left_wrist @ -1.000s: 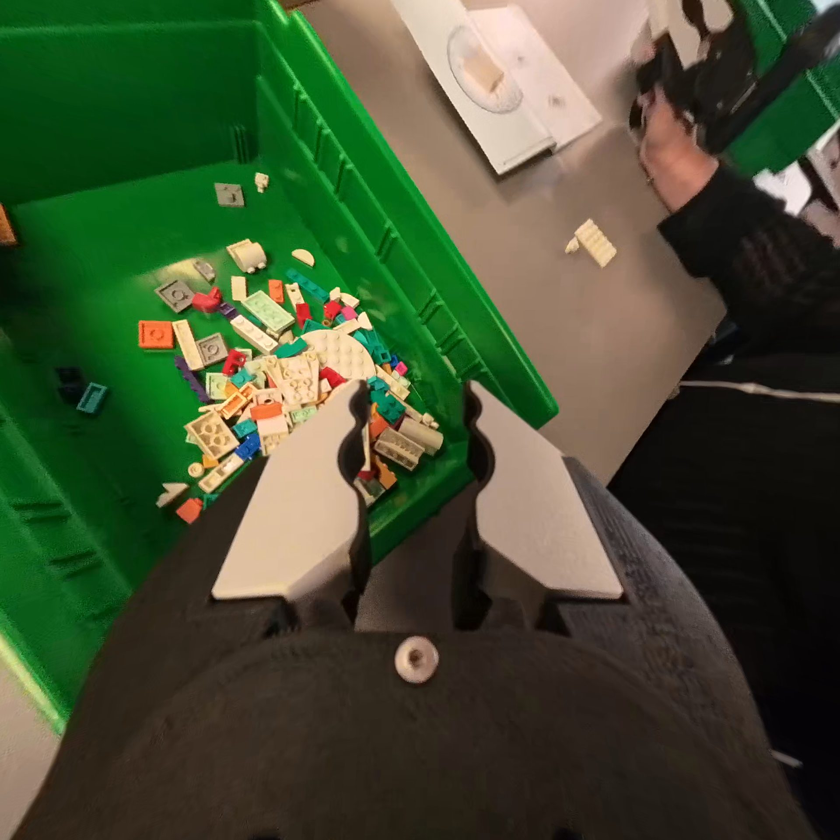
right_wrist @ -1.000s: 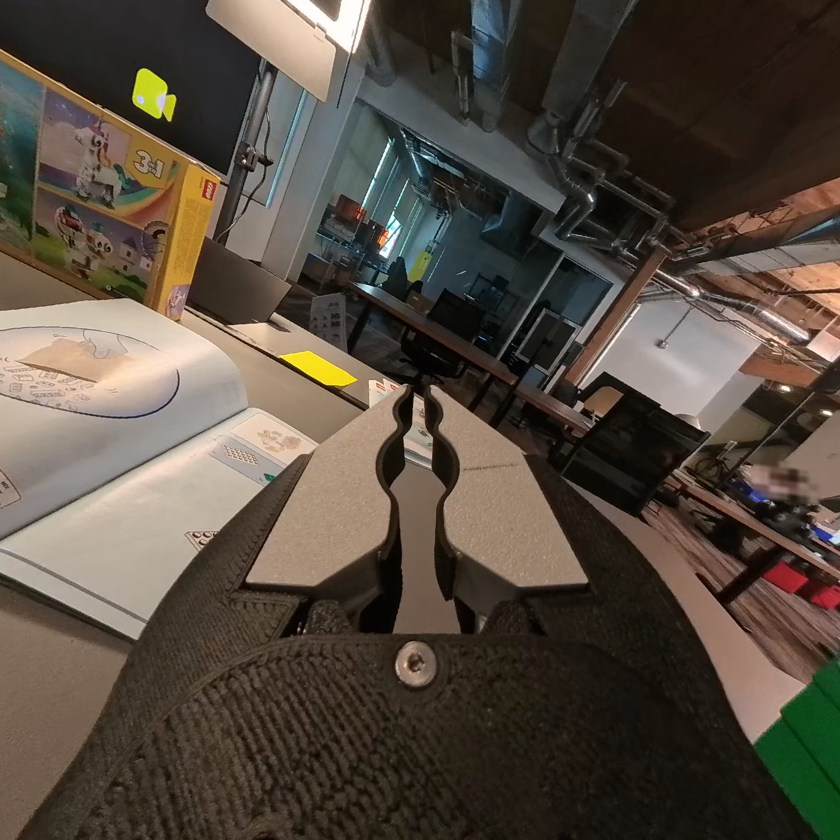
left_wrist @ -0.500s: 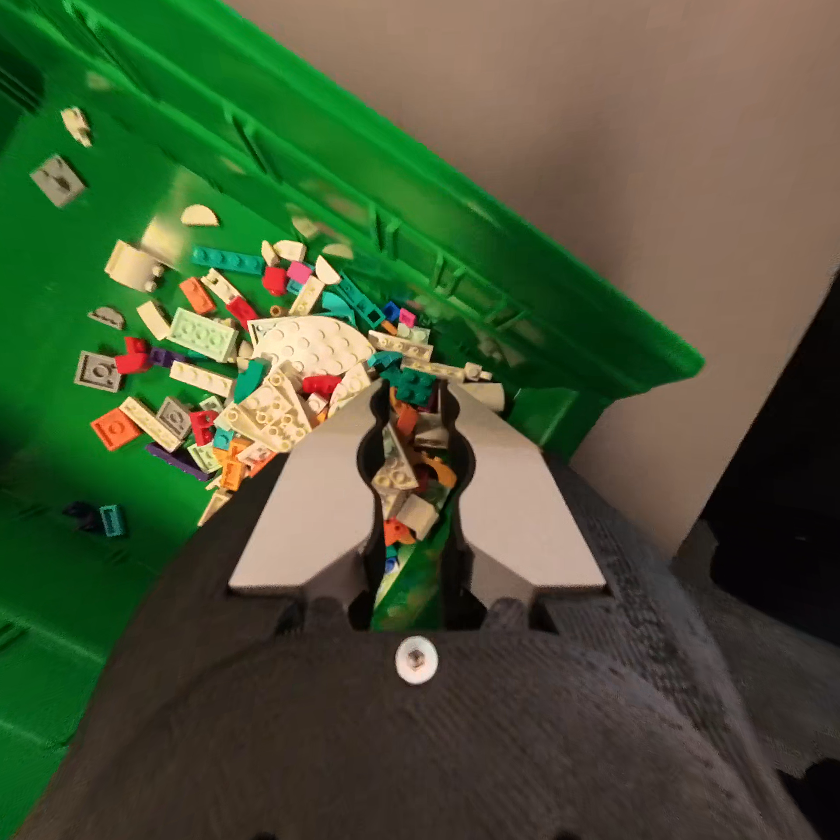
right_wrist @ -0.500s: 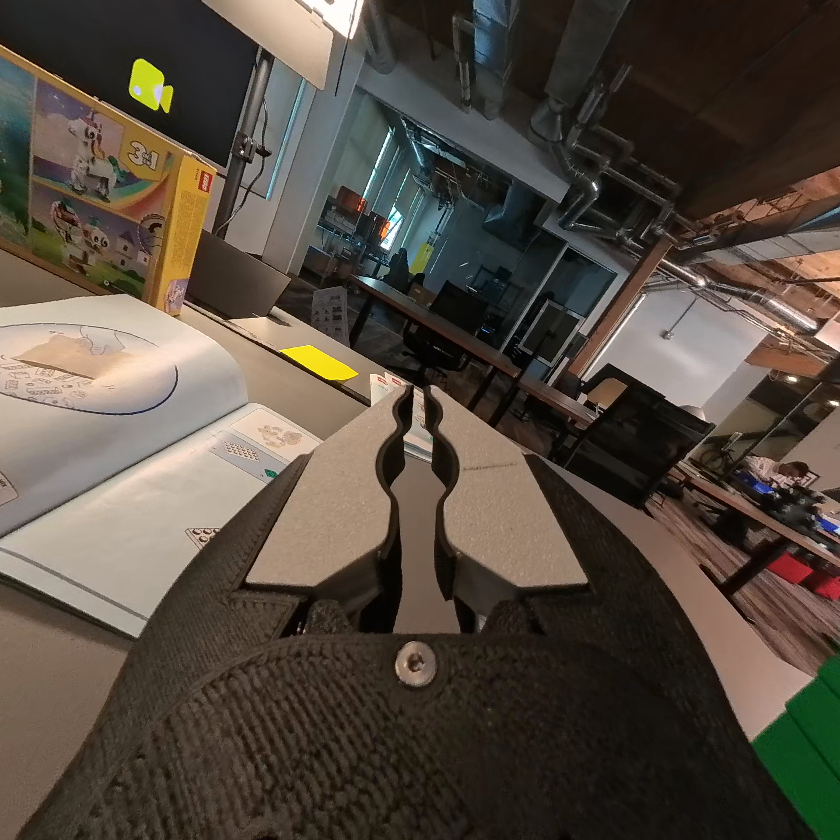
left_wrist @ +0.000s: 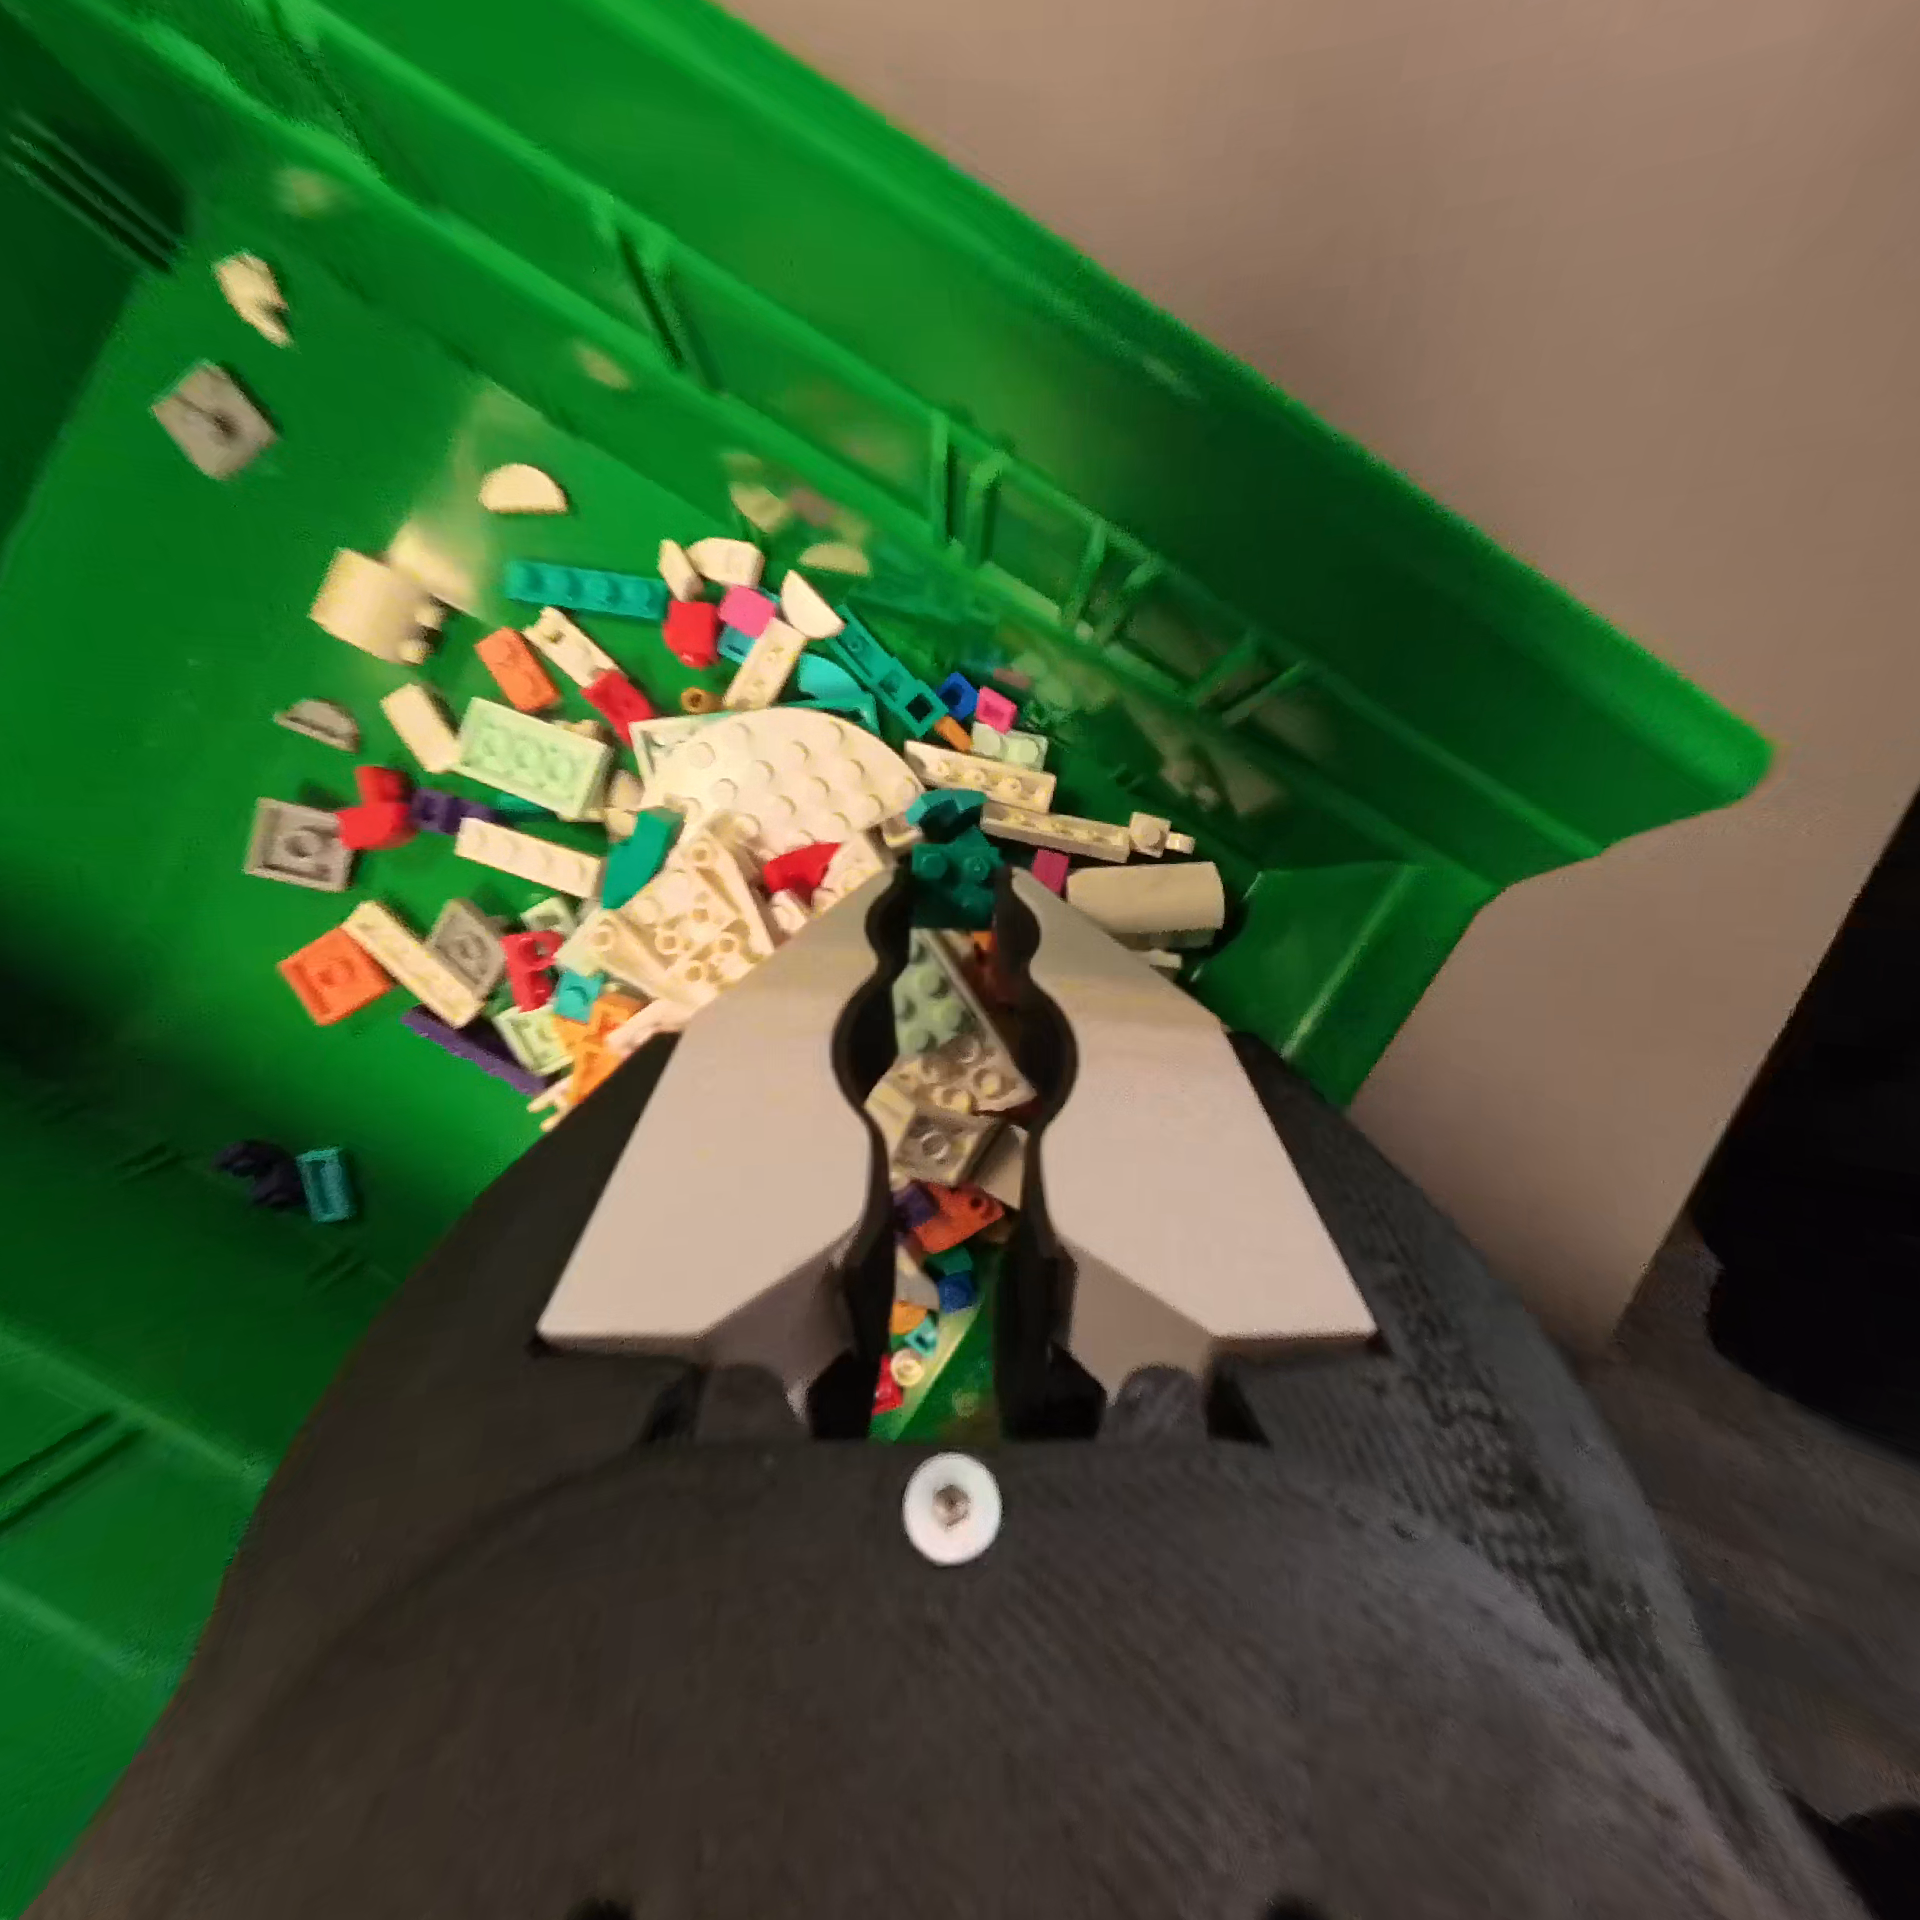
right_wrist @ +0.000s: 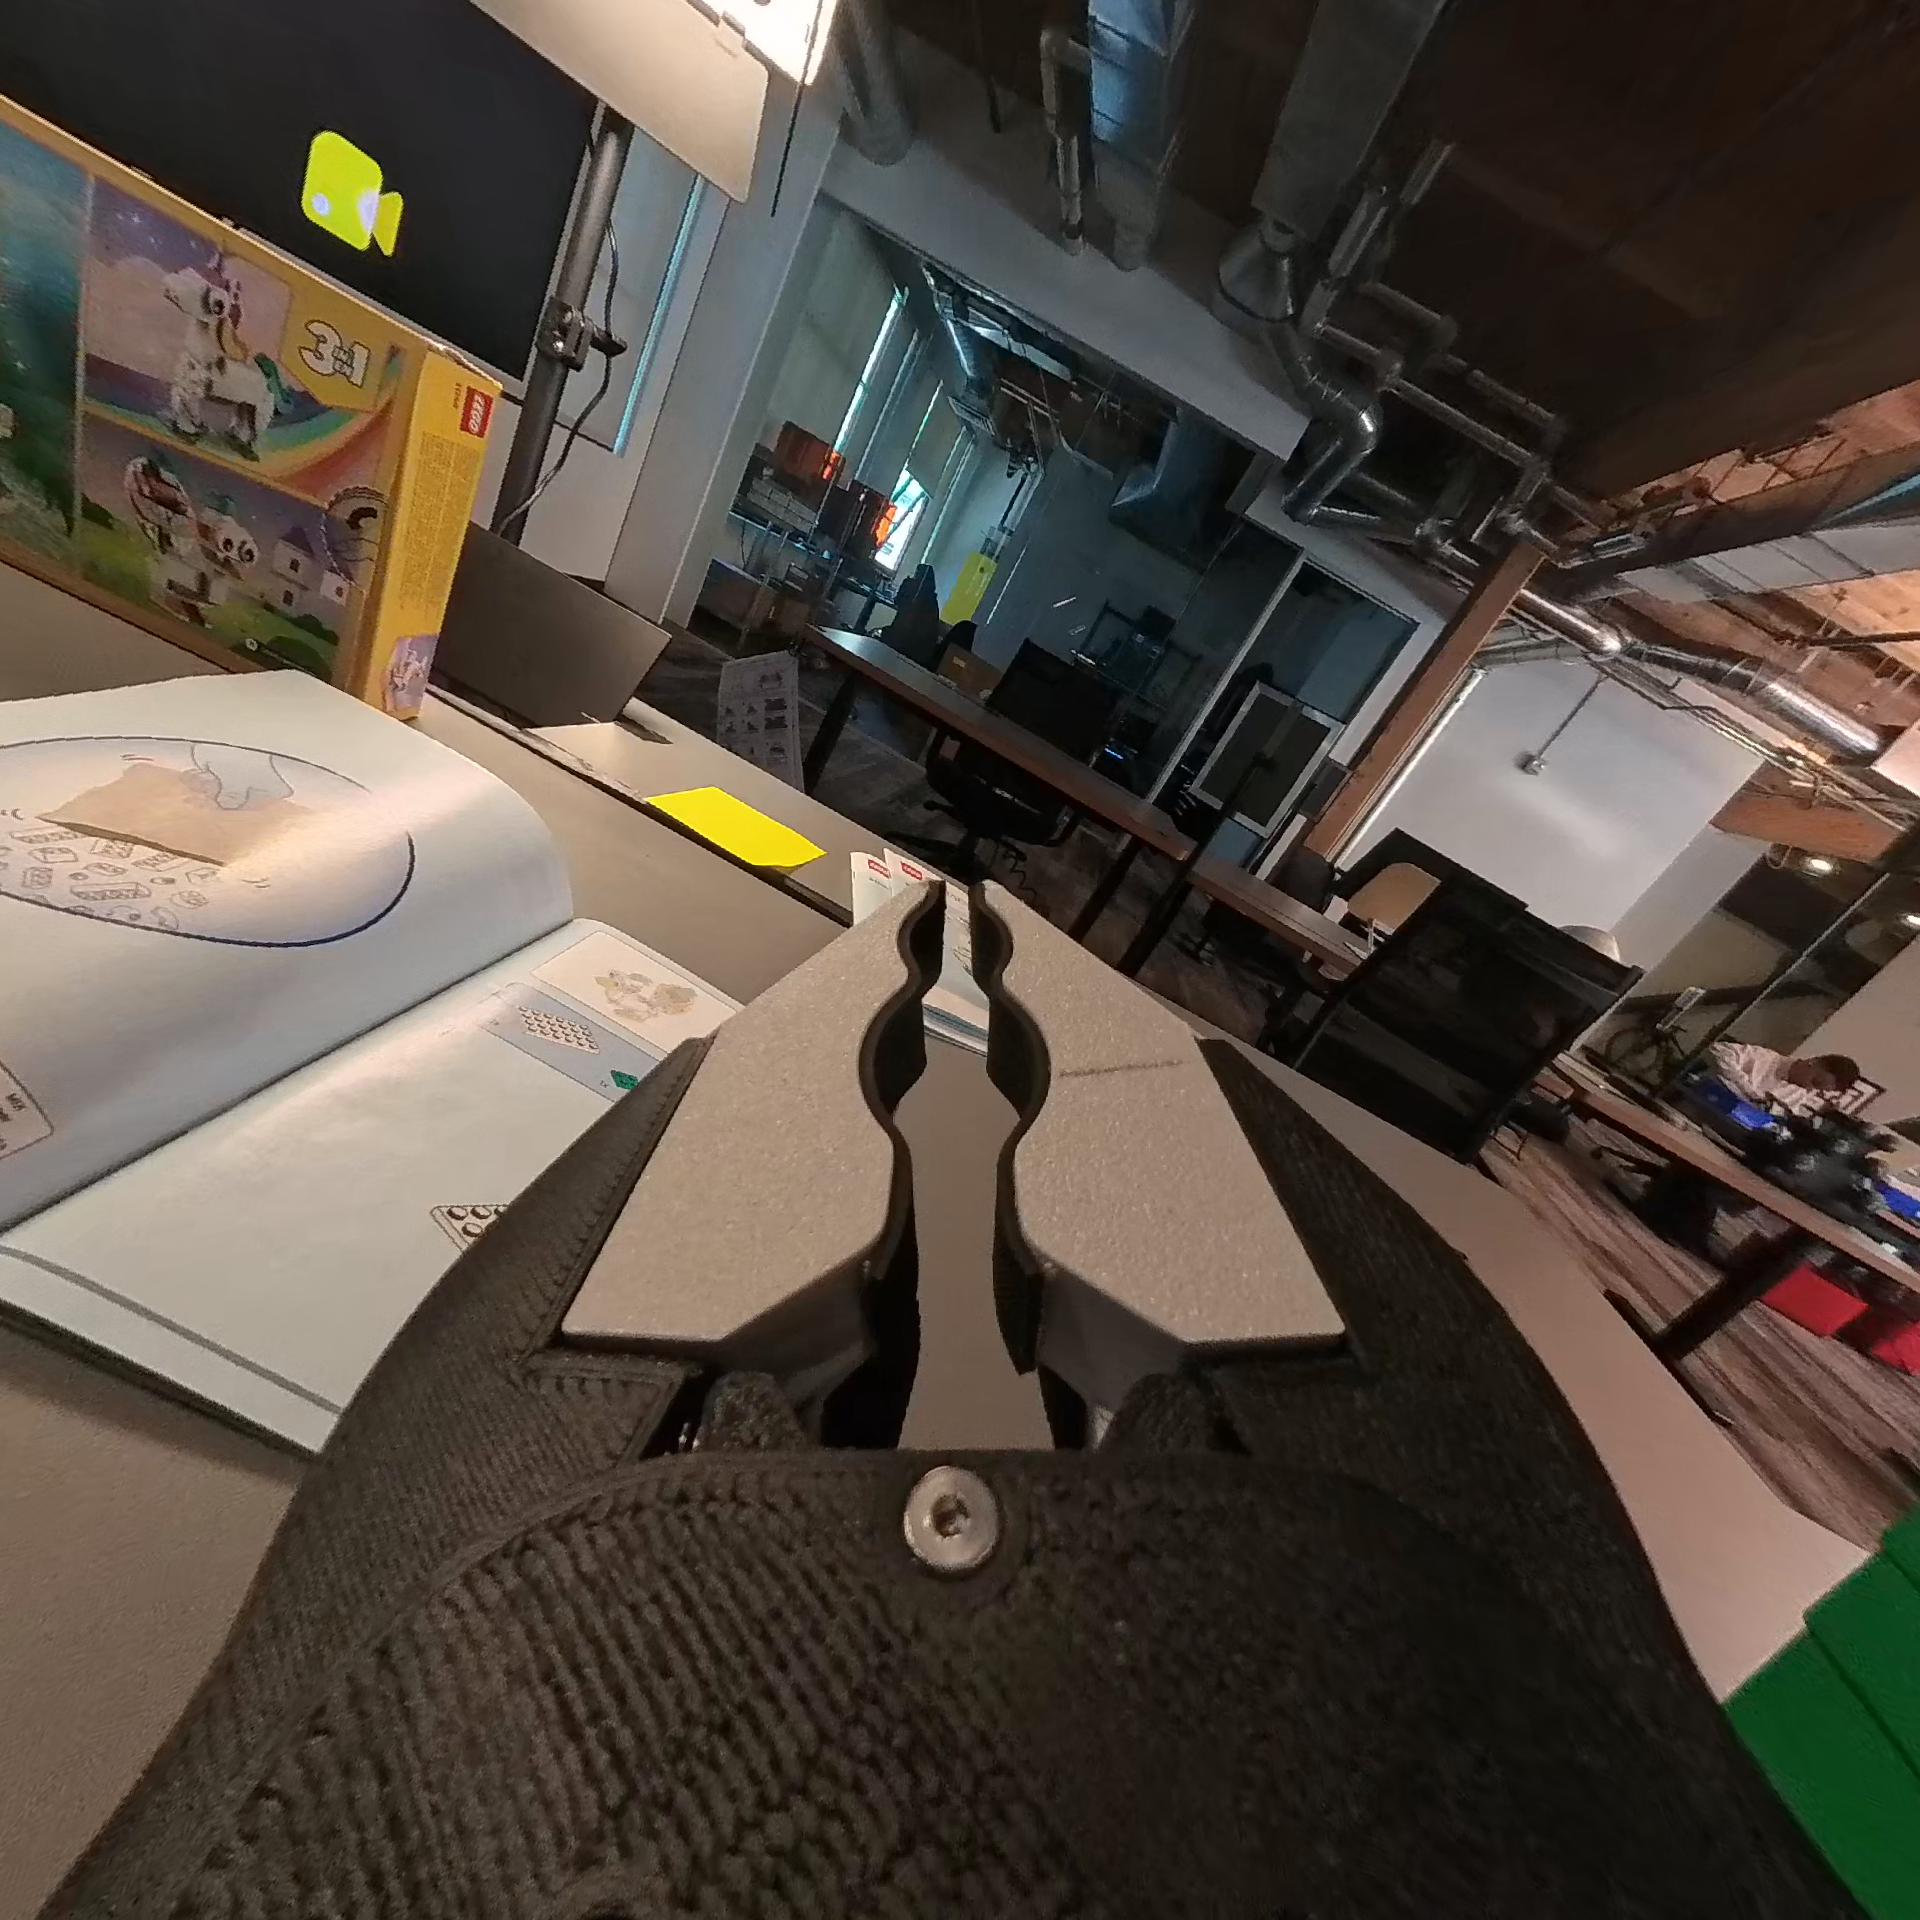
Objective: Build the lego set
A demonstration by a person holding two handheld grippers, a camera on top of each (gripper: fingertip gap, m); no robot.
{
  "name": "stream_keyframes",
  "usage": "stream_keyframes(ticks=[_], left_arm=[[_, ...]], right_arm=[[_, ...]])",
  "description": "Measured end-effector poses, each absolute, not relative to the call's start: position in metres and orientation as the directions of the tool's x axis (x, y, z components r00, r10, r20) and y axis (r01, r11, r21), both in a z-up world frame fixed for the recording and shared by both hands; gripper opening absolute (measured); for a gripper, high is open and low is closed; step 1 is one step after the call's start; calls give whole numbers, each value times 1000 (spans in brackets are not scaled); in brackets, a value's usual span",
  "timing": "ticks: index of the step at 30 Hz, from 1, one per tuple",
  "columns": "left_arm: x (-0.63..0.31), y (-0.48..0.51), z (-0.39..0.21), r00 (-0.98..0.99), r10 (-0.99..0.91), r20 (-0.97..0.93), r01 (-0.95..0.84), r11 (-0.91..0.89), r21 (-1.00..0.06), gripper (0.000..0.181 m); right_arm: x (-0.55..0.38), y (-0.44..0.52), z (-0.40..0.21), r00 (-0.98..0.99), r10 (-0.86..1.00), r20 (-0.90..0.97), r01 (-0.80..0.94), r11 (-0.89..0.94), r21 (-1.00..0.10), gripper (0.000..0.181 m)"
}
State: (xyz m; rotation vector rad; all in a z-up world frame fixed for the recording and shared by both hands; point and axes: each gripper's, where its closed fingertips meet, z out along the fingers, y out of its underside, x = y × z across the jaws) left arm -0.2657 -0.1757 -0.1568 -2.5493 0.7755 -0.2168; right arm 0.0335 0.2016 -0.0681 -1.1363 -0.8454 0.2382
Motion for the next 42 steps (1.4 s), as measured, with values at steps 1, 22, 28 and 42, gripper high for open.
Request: stream_keyframes(ticks=[1,22,28,42], left_arm=[[-267,-173,-148,836,-548,-5,-474,-718,-511,15],[-85,-109,-12,797,-561,-222,-371,-165,-914,15],[-29,-72,-64,738,-673,-55,-303,-258,-917,15],[0,-33,-144,672,-737,79,-404,-454,-794,14]], right_arm=[[33,201,-68,676,568,469,237,435,-869,3],[19,167,-68,558,677,479,156,482,-862,3],[28,152,-66,524,718,459,107,479,-871,3],[11,32,-118,-334,873,354,143,419,-897,31]])
